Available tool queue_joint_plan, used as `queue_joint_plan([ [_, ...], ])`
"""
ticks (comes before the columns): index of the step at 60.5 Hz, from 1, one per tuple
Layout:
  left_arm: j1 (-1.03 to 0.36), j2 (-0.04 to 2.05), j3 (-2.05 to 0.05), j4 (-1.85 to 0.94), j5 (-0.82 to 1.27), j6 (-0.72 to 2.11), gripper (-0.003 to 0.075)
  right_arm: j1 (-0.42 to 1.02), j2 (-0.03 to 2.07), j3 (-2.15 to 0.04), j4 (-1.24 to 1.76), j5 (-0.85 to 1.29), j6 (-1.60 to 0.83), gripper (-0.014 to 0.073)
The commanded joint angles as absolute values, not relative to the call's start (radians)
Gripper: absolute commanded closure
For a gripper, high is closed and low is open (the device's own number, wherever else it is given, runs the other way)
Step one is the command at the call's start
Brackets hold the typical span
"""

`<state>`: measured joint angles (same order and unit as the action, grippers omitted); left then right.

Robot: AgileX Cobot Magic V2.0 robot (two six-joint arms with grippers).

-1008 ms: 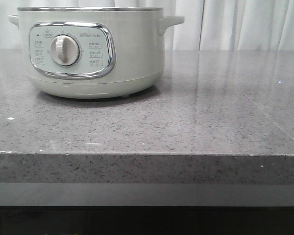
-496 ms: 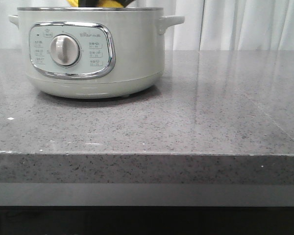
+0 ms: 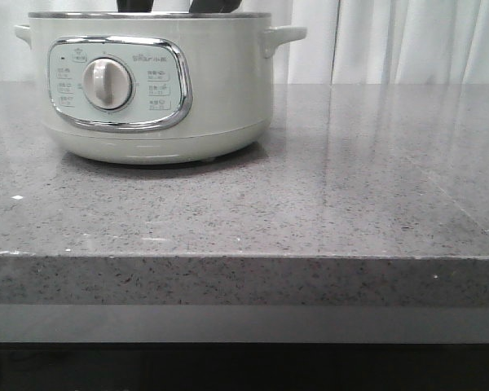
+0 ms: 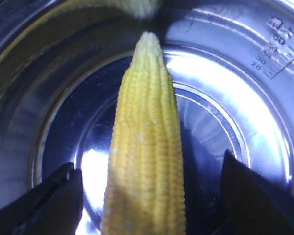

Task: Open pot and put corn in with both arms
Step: 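Lower the corn into the pot and open the right gripper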

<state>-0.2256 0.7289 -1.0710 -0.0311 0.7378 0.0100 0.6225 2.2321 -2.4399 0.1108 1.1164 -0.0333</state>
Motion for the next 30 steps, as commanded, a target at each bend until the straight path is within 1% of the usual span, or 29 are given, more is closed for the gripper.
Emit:
queue_joint_plan([
  [1, -0.223, 0.721, -1.115, -0.038, 0.602, 0.000, 0.0460, 0.620, 2.161, -2.465, 0.116, 1.057, -0.033, -0.0008],
  [18, -0.223, 0.721, -1.115, -0.038, 0.602, 0.000, 0.0460, 0.620, 2.075, -2.467, 0.143, 1.027, -0.023, -0.0006],
  [25, -0.223, 0.721, -1.115, -0.038, 0.602, 0.000, 0.0460, 0.620, 2.011, -2.464, 0.143, 1.038, -0.023, 0.0025],
  [30, -0.223, 0.721, -1.115, -0.038, 0.602, 0.000, 0.0460, 0.620, 1.969, -2.463, 0.143, 1.050, -0.023, 0.0064],
])
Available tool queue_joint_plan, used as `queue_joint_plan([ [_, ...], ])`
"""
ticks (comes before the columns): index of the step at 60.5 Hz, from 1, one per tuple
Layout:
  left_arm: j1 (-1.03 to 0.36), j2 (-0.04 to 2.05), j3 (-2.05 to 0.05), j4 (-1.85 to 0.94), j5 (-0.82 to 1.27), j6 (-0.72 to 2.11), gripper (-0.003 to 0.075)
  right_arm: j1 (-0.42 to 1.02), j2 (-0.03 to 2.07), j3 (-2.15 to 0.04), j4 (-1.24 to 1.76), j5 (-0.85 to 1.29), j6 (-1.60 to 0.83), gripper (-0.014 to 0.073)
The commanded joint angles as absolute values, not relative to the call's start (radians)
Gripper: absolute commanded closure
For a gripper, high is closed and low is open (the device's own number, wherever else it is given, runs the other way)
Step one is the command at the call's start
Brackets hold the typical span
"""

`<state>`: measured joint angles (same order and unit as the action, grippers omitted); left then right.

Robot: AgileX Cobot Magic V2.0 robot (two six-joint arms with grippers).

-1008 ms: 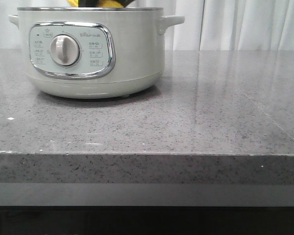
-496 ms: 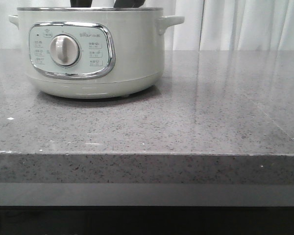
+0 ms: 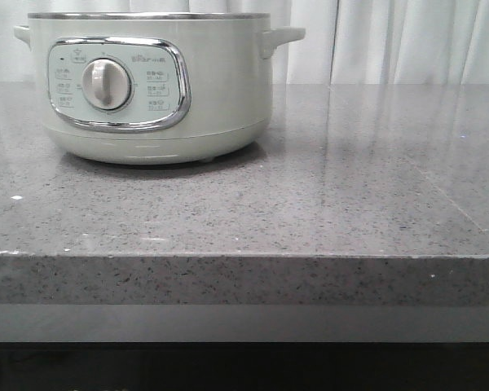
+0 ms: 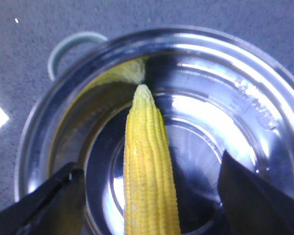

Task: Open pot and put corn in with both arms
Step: 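Lower the corn into the pot and open the right gripper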

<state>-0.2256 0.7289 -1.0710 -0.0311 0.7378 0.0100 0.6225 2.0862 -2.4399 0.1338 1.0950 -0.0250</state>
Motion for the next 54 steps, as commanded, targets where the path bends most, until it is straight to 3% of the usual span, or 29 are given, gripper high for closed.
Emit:
queue_joint_plan([
  [1, -0.223, 0.721, -1.115, -0.038, 0.602, 0.000, 0.0460, 0.620, 1.963, -2.462, 0.142, 1.050, -0.023, 0.0071],
  [14, -0.223, 0.721, -1.115, -0.038, 0.602, 0.000, 0.0460, 0.620, 1.845, -2.322, 0.109, 1.021, -0.023, 0.0098],
  [45, -0.223, 0.721, -1.115, -0.038, 0.602, 0.000, 0.0460, 0.602, 1.269, -1.434, 0.072, 0.400, -0.023, 0.0098],
  [54, -0.223, 0.721, -1.115, -0.038, 0.602, 0.000, 0.0460, 0.537, 1.119, -1.260, 0.074, 0.359, -0.012, 0.0098],
])
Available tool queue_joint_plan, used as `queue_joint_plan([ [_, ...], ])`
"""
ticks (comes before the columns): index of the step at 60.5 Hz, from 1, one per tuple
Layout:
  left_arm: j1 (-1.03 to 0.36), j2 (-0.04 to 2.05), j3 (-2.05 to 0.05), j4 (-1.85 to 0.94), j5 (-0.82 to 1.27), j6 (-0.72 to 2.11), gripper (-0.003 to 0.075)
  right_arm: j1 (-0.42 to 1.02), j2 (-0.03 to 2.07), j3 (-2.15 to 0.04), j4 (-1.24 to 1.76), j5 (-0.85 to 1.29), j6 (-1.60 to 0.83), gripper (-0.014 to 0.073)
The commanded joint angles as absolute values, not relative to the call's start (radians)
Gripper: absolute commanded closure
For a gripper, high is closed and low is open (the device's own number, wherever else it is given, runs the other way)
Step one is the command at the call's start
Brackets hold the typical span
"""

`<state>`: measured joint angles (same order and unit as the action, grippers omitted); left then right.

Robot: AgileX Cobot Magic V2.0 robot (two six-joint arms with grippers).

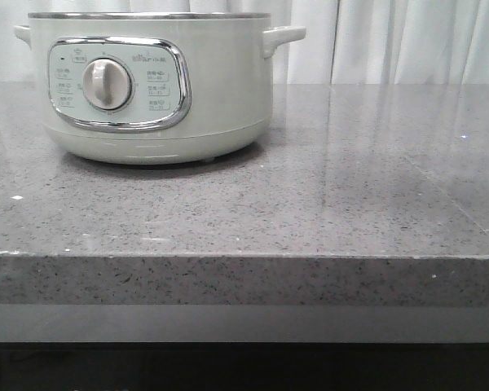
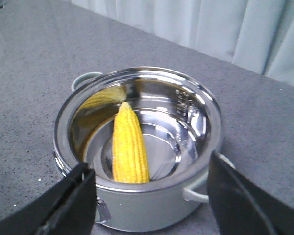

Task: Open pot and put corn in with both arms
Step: 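Lower the corn into the pot and open the right gripper, then lower the glass lid back onto the cooker with the left gripper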

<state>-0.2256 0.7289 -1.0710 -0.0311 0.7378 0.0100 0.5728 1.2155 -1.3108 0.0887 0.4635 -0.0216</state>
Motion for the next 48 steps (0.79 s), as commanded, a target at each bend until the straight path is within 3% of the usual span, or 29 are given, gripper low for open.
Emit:
queue_joint_plan([
  [1, -0.223, 0.721, -1.115, -0.038, 0.602, 0.000, 0.0460, 0.531, 1.106, -1.245, 0.074, 0.362, -0.012, 0.0098],
  [23, -0.223, 0.721, -1.115, -0.038, 0.602, 0.000, 0.0460, 0.511, 0.837, -0.926, 0.074, 0.362, -0.012, 0.0098],
  [48, -0.223, 0.721, -1.115, -0.038, 0.602, 0.000, 0.0460, 0.511, 0.804, -0.885, 0.074, 0.360, -0.012, 0.0098],
])
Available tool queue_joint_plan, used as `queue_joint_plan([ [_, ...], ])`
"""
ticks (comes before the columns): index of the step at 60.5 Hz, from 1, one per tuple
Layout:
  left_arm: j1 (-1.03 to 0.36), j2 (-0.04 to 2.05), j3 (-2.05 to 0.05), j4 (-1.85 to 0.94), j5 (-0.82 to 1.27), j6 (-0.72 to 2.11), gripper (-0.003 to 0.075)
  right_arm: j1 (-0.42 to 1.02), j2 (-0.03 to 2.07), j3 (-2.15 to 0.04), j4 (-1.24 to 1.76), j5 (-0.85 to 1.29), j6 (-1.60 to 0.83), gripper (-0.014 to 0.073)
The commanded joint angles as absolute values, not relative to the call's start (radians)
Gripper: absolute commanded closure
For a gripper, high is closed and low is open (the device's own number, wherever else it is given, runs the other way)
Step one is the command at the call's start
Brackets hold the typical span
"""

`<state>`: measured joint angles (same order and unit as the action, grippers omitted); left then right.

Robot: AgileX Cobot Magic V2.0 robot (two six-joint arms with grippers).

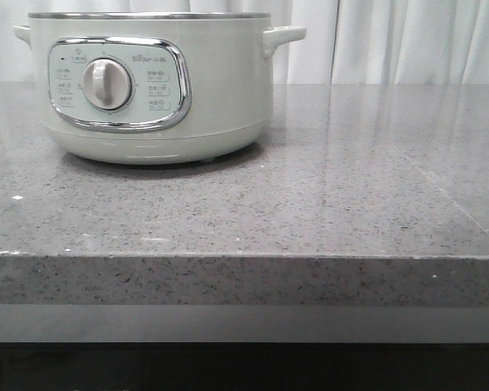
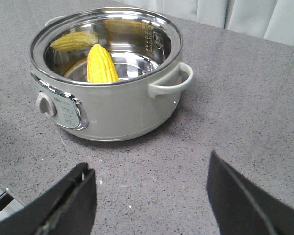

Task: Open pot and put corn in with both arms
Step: 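Lower the glass lid back onto the cooker with the left gripper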

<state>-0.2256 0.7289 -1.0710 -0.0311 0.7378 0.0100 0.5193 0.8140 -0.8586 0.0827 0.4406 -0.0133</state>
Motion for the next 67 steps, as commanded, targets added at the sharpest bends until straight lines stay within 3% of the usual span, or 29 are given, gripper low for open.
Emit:
queue_joint_plan([
  [1, -0.223, 0.721, -1.115, -0.038, 0.602, 0.000, 0.0460, 0.511, 0.804, -0.885, 0.074, 0.362, -0.012, 0.0098],
  [25, -0.223, 0.721, -1.115, -0.038, 0.590, 0.000, 0.0460, 0.511, 0.806, -0.885, 0.074, 0.362, -0.012, 0.0098],
  [43, -0.237, 0.833, -1.126, -0.204, 0.414, 0.000, 0.0460, 0.511, 0.806, -0.885, 0.074, 0.362, -0.012, 0.0098],
  [67, -0.442, 1.125, -1.216, -0.140, 0.141, 0.000, 0.0460, 0.511, 0.806, -0.885, 0.074, 0.362, -0.012, 0.0098],
])
